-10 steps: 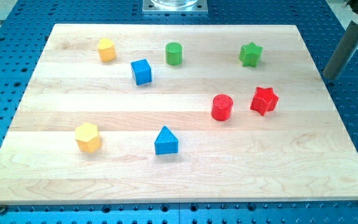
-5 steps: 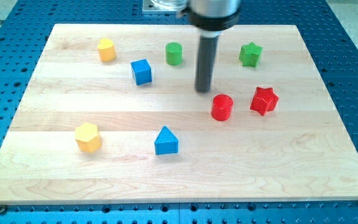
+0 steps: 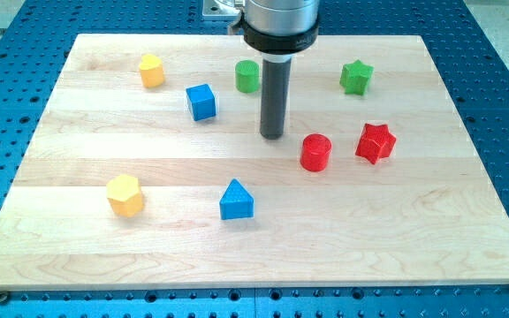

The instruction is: Push the hexagon below the triangle

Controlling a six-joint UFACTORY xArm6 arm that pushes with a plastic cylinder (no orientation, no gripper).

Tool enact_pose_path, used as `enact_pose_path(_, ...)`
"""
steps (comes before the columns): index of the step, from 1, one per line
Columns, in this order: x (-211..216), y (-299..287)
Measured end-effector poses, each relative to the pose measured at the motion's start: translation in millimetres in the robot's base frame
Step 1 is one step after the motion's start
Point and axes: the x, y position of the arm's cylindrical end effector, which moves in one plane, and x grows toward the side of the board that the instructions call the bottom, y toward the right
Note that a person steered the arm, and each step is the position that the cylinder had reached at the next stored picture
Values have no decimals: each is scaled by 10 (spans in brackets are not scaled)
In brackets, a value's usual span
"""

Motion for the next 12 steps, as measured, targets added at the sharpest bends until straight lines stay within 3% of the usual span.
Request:
enact_pose_path(3, 97, 26)
enact_pose_path(4, 429, -819)
enact_pose_path(9, 431, -1150)
enact_pose_path(10, 315, -1855)
enact_pose_path(11, 1016, -2327)
enact_pose_path(12, 1280, -2175)
